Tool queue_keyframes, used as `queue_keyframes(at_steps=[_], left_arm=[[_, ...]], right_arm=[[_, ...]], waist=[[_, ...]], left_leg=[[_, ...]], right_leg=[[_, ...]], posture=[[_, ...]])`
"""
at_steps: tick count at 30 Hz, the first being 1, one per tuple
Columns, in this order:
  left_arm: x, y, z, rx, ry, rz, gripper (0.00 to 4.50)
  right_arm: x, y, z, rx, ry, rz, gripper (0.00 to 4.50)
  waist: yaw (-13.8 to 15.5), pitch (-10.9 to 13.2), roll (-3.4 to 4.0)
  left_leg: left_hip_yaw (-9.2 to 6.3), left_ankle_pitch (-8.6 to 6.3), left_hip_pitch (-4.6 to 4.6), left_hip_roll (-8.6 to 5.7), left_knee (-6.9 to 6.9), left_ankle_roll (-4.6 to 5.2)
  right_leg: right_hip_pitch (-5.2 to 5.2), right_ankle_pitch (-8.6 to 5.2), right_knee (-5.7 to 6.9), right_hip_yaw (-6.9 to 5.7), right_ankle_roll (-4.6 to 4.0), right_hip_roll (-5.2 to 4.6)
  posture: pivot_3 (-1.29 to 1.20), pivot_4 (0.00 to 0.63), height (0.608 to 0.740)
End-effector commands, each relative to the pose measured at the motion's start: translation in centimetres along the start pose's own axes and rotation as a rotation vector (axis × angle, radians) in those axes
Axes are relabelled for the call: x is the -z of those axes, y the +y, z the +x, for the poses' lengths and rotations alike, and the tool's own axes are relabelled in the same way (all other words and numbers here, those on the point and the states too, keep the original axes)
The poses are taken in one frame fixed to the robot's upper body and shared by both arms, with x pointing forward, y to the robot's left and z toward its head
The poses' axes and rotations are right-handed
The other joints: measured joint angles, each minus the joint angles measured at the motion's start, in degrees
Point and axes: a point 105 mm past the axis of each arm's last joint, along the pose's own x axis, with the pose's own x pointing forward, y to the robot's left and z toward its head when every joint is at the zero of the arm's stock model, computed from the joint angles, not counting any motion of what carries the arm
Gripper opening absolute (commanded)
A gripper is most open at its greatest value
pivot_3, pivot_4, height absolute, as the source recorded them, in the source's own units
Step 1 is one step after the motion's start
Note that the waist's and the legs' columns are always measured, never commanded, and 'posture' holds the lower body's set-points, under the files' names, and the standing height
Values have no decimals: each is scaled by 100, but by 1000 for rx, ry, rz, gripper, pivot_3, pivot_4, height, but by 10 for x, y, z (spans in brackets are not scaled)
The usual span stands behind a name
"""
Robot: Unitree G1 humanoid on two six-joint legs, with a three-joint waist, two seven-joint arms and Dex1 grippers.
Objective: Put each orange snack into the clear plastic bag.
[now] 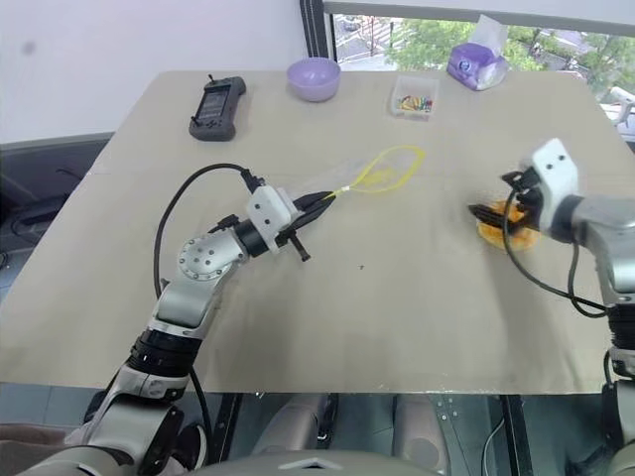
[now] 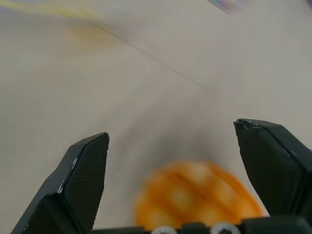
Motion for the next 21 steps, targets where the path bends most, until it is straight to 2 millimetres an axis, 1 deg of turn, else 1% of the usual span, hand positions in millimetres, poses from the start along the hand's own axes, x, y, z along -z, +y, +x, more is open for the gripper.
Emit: queue_keyframes(at_steps=[1,5,9,14,16,18,21], left_arm=[[-10,0,0,-9,-31,18,0],[-10,2,1,-12,-31,20,0],[-10,4,0,-12,-26,25,0],[-9,5,-1,-15,-20,30,0],[-9,6,0,-15,-20,31,0],[-9,6,0,-13,-21,32,0],[-10,6,0,-12,-21,32,0]], right_arm=[[12,-23,-5,138,46,49,4444],[26,-22,1,136,59,181,4444],[29,-15,5,103,39,320,4444],[33,-2,6,16,25,552,4444],[38,2,4,-2,52,581,4444],[38,7,3,-27,59,599,4444],[28,11,1,-71,11,635,4444]], waist=[[6,0,0],[4,0,-1],[4,-1,-2],[5,-1,-2],[9,-2,-2],[9,-2,-2],[7,-2,-2]], left_leg=[[2,0,0,0,1,0],[3,0,0,1,2,0],[2,0,1,1,3,0],[1,0,1,3,3,0],[1,0,1,3,3,0],[0,0,1,3,3,0],[1,0,1,3,3,0]], right_leg=[[0,0,0,1,0,0],[1,0,0,2,1,-1],[3,0,-1,3,1,0],[2,0,0,3,1,1],[3,0,0,3,1,1],[3,0,0,2,1,1],[3,0,0,1,1,1]], posture=[[0,150,740],[0,150,740],[0,150,740],[0,150,740],[0,150,740],[0,150,740],[0,150,740]])
